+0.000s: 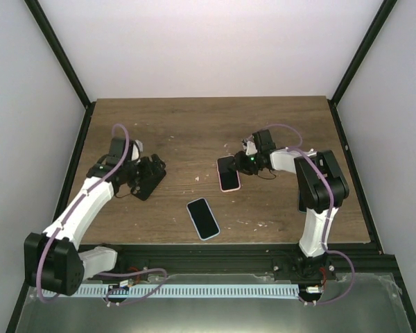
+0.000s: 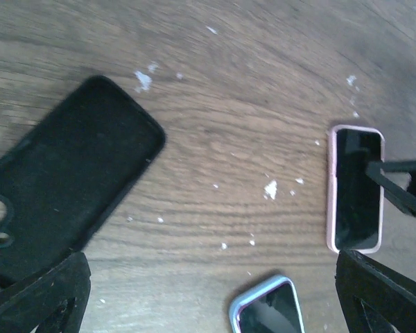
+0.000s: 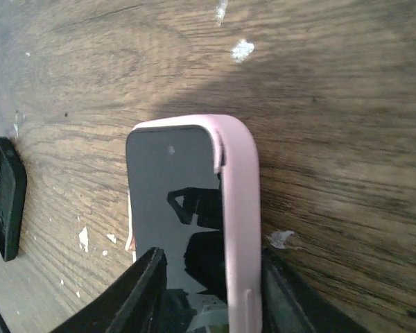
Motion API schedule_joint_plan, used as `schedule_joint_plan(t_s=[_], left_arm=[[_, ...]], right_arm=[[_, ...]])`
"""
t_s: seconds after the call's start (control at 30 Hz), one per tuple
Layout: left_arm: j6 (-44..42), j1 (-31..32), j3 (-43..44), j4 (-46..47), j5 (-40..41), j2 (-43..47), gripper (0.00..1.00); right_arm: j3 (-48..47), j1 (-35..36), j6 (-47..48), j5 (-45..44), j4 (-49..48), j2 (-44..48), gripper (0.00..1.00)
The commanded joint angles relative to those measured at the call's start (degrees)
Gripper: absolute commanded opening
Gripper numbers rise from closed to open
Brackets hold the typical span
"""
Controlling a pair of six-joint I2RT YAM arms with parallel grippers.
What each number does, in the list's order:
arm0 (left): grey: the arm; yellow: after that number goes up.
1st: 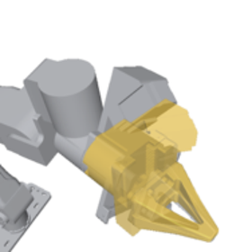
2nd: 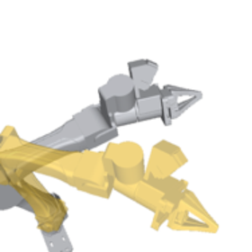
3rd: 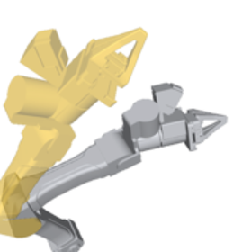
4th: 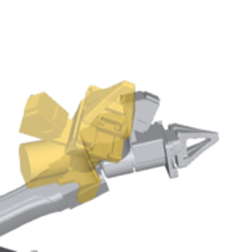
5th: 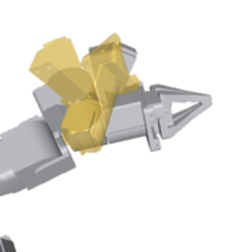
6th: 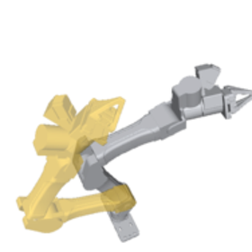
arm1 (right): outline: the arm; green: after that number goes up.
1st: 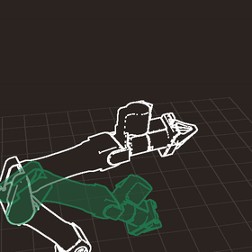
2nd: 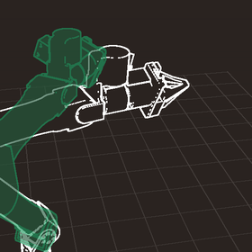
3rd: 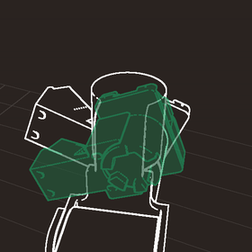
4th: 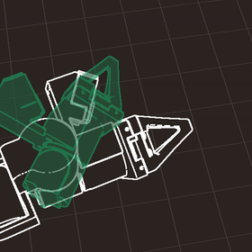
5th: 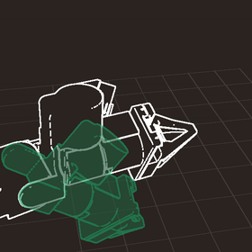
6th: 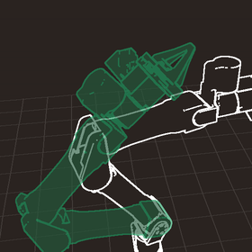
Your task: Put the phone into the phone case
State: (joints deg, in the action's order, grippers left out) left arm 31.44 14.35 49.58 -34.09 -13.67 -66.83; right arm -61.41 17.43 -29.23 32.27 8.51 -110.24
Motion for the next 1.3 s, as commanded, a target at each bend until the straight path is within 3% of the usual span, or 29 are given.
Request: schedule_joint_plan(t_s=[0.0,0.1,0.23,0.37,0.43,0.57,0.7,0.83,0.97,1.1,1.27], left_arm=[[-0.35,-4.38,2.19,-1.19,-1.71,-4.60,0.97],[0.26,-7.07,3.10,-1.41,-1.62,-7.55,0.97],[7.48,-10.00,0.52,3.44,0.17,-8.72,0.97],[12.06,-10.18,-3.00,10.27,1.73,-8.32,0.83],[10.65,-10.20,-2.25,10.97,2.90,-10.00,0.80],[0.94,-11.02,4.47,5.75,10.48,-17.11,0.87],[-1.11,-13.77,7.38,4.37,7.38,-23.76,0.96],[-1.90,-13.91,5.43,10.51,4.90,-27.10,0.91],[-2.78,-13.71,8.21,8.41,1.75,-32.07,0.87],[0.26,-13.39,2.68,10.62,-0.33,-29.44,0.88],[3.70,-13.11,-6.78,13.93,-3.54,-23.15,0.89]], right_arm=[[0.36,-0.19,0.42,-4.47,1.20,0.88,0.40],[0.90,-0.17,0.83,-4.89,1.45,3.14,0.50],[2.11,-0.15,1.02,-5.56,1.63,7.22,0.69],[3.40,-0.15,1.74,-6.49,2.78,11.26,0.93],[3.13,-0.18,2.47,-9.28,4.45,12.73,0.99],[2.48,-0.49,4.06,-11.53,7.11,15.47,1.00],[2.87,-0.56,4.89,-14.55,8.61,19.09,1.00],[1.48,-2.04,6.28,-18.30,12.15,20.35,1.00],[1.48,-3.28,7.37,-17.99,13.10,21.54,1.00],[2.70,-4.47,10.16,-19.02,12.20,24.10,1.00],[6.12,-9.63,12.19,-26.49,10.37,33.00,1.00]])
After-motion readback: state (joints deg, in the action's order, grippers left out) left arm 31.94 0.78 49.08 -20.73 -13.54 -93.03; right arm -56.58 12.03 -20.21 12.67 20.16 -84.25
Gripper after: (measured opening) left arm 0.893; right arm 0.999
